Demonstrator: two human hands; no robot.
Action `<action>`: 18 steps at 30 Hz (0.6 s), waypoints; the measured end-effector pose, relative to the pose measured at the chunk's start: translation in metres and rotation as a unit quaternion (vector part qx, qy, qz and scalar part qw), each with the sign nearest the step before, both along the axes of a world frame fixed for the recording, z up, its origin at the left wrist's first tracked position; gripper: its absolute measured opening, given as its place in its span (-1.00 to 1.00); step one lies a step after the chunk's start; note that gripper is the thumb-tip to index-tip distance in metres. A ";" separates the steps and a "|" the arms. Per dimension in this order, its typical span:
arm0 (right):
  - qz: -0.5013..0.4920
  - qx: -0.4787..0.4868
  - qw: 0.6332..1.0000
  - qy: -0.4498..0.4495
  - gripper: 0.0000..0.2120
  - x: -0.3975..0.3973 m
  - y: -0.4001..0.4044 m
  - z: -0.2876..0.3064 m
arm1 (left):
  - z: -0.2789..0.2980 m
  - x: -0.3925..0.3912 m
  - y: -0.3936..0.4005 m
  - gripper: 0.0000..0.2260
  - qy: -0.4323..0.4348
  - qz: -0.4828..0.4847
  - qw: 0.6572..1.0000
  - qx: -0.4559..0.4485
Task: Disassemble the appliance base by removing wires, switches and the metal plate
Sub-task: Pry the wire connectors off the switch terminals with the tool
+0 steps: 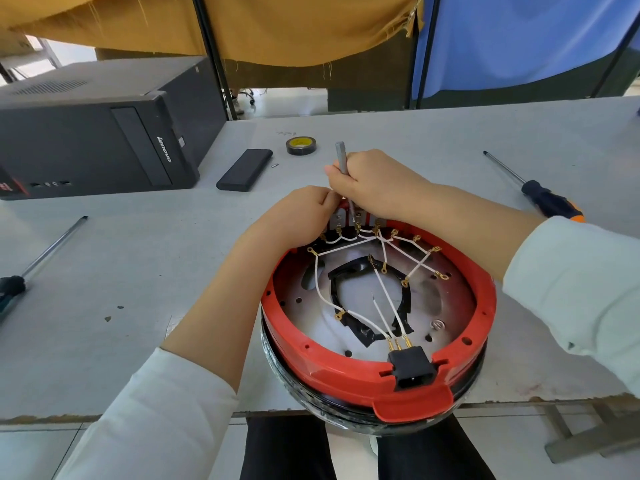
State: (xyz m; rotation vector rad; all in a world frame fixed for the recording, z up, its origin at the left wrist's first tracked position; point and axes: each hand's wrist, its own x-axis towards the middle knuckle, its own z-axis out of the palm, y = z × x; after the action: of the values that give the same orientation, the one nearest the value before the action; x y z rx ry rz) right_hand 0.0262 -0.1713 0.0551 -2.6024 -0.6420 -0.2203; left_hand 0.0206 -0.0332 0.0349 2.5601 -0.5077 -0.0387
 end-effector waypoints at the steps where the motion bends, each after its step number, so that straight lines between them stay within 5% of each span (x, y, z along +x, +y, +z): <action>1: 0.010 -0.017 1.000 -0.016 -0.62 -0.003 -0.001 0.000 | 0.001 -0.001 0.001 -0.63 0.003 0.002 1.000 -0.001; 4: 0.029 -0.116 0.988 -0.095 -0.65 -0.010 0.001 -0.004 | 0.002 -0.002 0.001 -0.74 0.035 0.018 0.999 0.003; 10: 0.046 -0.146 0.977 -0.146 -0.69 -0.009 0.002 -0.003 | 0.002 0.002 0.003 -0.78 0.018 -0.004 0.999 0.048; 18: 0.060 -0.083 0.989 -0.104 -0.61 0.000 -0.001 -0.004 | -0.001 0.003 0.003 -0.66 0.011 0.007 1.000 -0.005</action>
State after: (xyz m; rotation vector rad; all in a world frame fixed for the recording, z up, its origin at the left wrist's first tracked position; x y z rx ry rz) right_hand 0.0259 -0.1722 0.0513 -2.7091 -0.9242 -0.4193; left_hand 0.0236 -0.0305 0.0338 2.5500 -0.4802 -0.0578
